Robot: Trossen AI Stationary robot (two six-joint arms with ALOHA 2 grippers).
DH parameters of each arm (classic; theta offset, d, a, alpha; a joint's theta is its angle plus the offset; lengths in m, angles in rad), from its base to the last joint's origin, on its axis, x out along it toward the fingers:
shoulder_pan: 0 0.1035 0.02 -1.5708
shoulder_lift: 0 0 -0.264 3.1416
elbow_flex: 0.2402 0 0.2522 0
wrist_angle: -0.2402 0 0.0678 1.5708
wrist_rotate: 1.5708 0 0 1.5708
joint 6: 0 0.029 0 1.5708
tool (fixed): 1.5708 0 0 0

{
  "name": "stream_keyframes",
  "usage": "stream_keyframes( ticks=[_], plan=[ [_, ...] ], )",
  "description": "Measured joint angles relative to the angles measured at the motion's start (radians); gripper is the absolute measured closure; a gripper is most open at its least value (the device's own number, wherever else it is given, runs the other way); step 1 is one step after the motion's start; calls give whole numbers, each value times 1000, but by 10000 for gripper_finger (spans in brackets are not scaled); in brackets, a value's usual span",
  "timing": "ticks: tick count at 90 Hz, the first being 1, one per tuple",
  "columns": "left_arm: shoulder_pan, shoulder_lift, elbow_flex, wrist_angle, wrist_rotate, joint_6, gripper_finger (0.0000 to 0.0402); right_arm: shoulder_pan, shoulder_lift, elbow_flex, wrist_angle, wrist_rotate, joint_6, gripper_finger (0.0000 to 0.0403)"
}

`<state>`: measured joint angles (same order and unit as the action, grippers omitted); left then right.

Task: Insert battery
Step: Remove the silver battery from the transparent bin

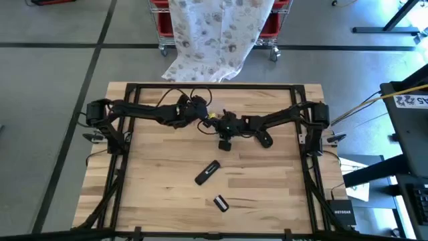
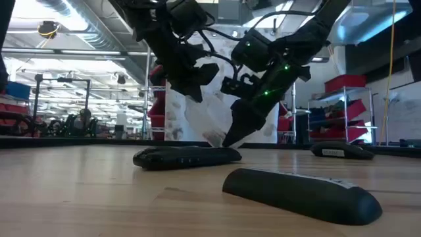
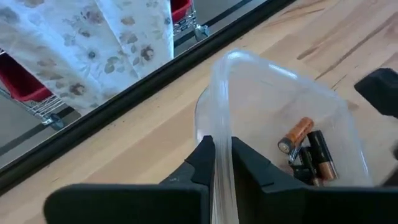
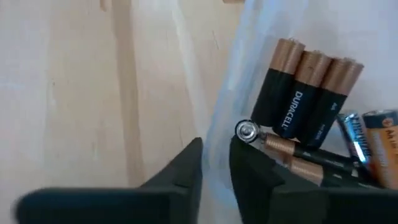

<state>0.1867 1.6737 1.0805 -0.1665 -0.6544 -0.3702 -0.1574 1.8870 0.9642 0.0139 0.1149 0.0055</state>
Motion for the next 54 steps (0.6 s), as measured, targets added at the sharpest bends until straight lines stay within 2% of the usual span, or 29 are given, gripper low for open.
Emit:
stream_keyframes(
  ticks=[14,23,45,54],
  plan=[
    [0,0,0,1,4,0,390,0,0,0,-28,41,23,219],
    [0,0,0,-1,3,1,390,0,1,-1,-23,61,25,186],
    [0,0,0,-1,1,3,390,0,6,-1,-28,120,35,190],
    [0,0,0,-4,4,3,390,0,-11,-2,-49,106,34,193]
  ],
)
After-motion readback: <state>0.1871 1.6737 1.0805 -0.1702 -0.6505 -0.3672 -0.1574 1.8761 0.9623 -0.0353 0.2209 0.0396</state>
